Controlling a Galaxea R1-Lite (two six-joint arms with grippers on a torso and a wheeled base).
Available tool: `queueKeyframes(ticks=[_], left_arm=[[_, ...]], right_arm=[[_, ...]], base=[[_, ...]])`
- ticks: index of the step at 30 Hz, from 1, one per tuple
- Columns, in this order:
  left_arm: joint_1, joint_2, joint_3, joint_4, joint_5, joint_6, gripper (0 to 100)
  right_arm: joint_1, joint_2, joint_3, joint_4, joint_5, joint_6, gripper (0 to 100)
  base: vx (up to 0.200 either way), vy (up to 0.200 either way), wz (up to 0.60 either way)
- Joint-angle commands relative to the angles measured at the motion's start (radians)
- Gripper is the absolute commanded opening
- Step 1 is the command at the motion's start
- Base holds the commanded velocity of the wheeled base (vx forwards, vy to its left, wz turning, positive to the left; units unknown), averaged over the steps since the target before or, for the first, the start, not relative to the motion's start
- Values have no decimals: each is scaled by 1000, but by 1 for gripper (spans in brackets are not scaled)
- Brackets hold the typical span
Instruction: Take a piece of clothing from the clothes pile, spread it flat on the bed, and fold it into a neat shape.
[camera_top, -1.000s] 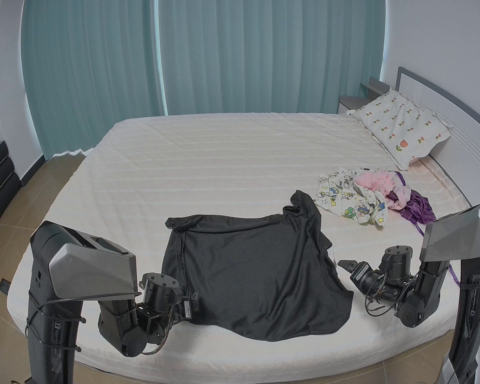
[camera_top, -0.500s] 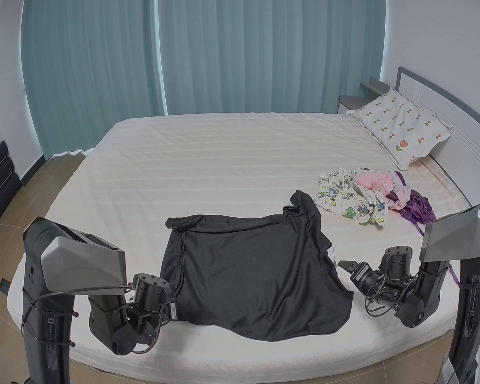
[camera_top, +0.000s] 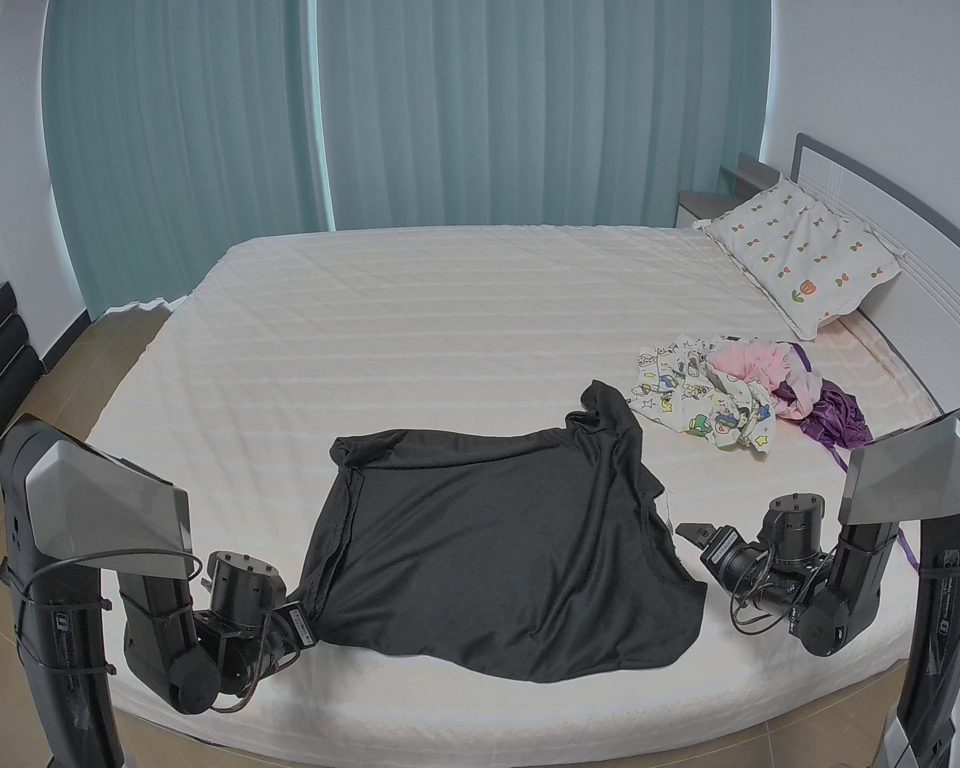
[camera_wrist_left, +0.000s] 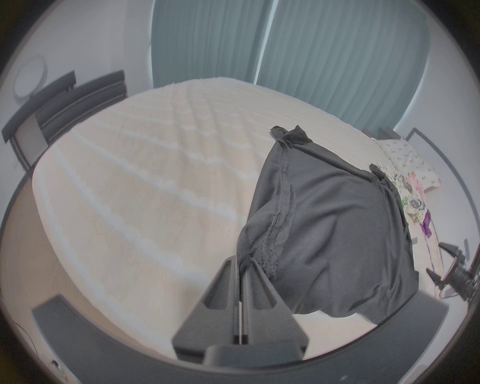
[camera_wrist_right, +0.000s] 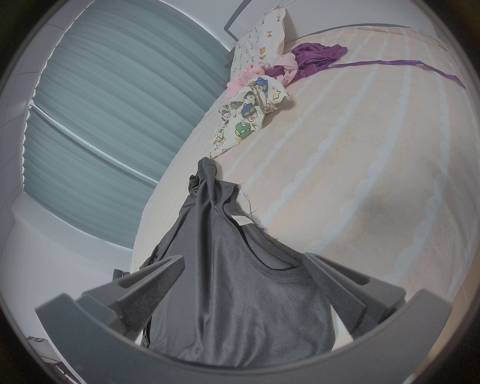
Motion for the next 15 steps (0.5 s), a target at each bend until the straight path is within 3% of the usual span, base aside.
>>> queueKeyframes(ticks=[1, 2, 3, 10, 15], left_arm=[[34, -1, 49, -1, -29, -32, 0], [35, -2, 61, -6, -37, -39, 0], [35, -4, 66, -6, -38, -42, 100], [47, -7, 133, -35, -44, -55, 100], [47, -45, 153, -138, -52, -56, 100]], right_arm=[[7, -3, 8, -1, 0, 1, 100], [7, -3, 10, -1, 0, 0, 100], [9, -3, 8, -1, 0, 0, 100], [9, 0, 8, -1, 0, 0, 100], [9, -3, 8, -1, 0, 1, 100]], base=[[0, 0, 0], [0, 0, 0], [0, 0, 0], [0, 0, 0], [0, 0, 0]])
